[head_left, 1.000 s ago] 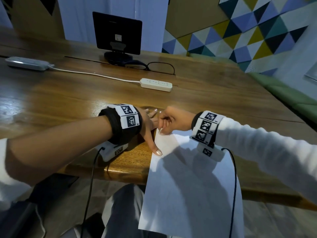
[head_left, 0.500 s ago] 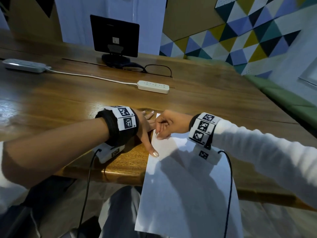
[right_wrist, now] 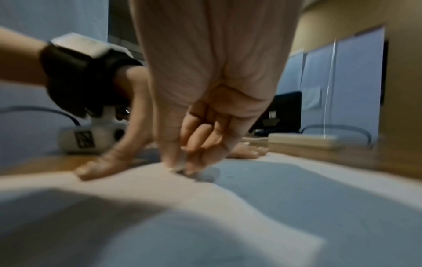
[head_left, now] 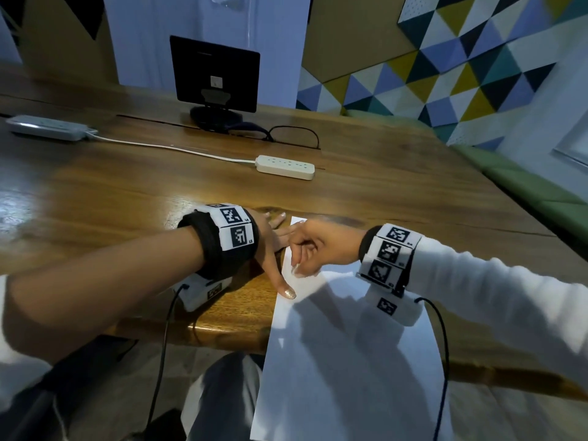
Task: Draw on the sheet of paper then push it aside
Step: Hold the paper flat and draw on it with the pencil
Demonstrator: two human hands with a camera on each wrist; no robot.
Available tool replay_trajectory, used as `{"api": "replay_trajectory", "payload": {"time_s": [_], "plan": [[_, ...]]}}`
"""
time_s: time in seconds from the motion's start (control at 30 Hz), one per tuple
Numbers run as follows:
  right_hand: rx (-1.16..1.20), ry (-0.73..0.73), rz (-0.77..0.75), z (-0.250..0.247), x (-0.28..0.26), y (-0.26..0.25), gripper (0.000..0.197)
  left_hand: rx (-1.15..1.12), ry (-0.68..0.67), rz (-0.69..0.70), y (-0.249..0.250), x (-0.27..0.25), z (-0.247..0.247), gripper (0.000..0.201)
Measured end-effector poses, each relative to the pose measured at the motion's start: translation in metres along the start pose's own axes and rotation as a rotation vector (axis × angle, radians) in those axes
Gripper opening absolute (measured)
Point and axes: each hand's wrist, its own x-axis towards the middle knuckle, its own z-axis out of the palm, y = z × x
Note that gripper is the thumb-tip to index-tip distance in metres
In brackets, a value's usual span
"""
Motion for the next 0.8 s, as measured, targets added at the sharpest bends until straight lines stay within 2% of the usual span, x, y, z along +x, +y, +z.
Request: {"api": "replay_trajectory", "payload": {"time_s": [0.1,0.17,0.3,0.37,0.43,0.5,0.57,0.6,0.67,0.8], "plan": [[-0.013,0.274,0.050,-0.010,-0.001,0.008,0.010,-0.003,0.021,0.024,0.000,-0.002,0.001,0.132],[0.157,0.427,0.119,-0.014,-0.013,0.015,0.011,-0.008,0.036,0.052,-0.001,-0.006,0.002,0.131],[0.448,0.482,0.331,-0.017,-0.053,0.045,0.013,-0.034,0.064,0.048,0.006,-0.004,0.000,0.104],[0.542,0.561,0.427,-0.015,-0.068,0.061,0.014,-0.034,0.113,0.038,0.024,-0.004,0.001,0.093],[0.658,0.652,0.498,-0.014,-0.075,0.073,0.016,-0.025,0.199,0.126,0.054,-0.008,0.004,0.087],[0.735,0.687,0.528,-0.014,-0.077,0.078,0.016,-0.009,0.267,0.312,0.088,-0.015,0.008,0.082],[0.734,0.676,0.530,-0.013,-0.076,0.080,0.015,-0.009,0.250,0.460,0.110,-0.017,0.013,0.075],[0.719,0.670,0.526,-0.013,-0.076,0.079,0.014,-0.045,0.229,0.478,0.112,-0.016,0.015,0.073],[0.690,0.663,0.516,-0.012,-0.075,0.079,0.013,-0.129,0.224,0.396,0.102,-0.013,0.017,0.070],[0.564,0.584,0.459,-0.013,-0.078,0.074,0.012,-0.174,0.178,-0.094,0.059,-0.010,0.016,0.079]]}}
